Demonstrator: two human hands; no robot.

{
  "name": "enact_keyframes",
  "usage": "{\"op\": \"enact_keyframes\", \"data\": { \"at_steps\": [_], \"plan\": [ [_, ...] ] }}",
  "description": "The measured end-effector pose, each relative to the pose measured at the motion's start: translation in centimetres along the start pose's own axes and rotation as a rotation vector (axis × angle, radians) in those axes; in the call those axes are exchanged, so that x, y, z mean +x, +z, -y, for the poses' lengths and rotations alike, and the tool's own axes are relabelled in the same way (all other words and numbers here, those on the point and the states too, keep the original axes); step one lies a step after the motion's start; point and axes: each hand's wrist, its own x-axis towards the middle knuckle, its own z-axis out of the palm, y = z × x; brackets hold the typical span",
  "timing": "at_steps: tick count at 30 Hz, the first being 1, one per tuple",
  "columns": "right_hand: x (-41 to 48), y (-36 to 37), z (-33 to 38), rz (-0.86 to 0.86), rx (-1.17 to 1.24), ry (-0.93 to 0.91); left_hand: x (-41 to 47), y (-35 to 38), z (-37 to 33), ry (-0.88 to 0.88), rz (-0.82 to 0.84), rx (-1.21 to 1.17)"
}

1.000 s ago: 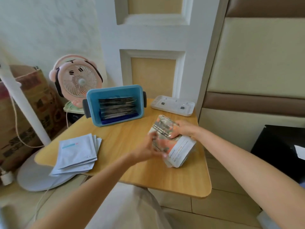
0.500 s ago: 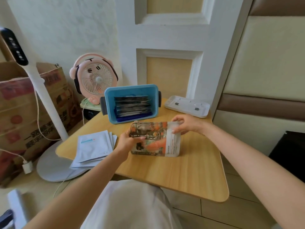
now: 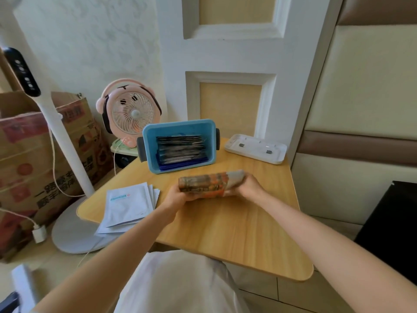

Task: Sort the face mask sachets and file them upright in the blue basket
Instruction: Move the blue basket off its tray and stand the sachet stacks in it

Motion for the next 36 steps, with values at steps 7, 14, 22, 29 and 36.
{"op": "enact_keyframes", "data": {
  "at_steps": [7, 14, 22, 29, 36],
  "plan": [
    [1.1, -0.9, 1.1, -0.214, -0.442, -0.009, 1.1, -0.2, -1.5, 0.015, -0.028, -0.055],
    [1.1, -0.7, -0.1, -0.180, -0.296, 0.050, 1.1, 0.5, -1.5, -0.041, 0.048, -0.018],
    [1.0, -0.7, -0.8, -0.105, -0.347, 0.024, 0.3, 0.4, -1.1, -0.028, 0.101, 0.099],
    [1.1, -3.0, 0.8, -0.053, -0.280, -0.040, 1.4, -1.6, -1.8, 0.256, -0.127, 0.667],
    [0.0, -2.2, 1.1, -0.109, -0.154, -0.166, 0.9, -1.9, -1.6, 0.351, -0.155, 0.708]
  ]
}}
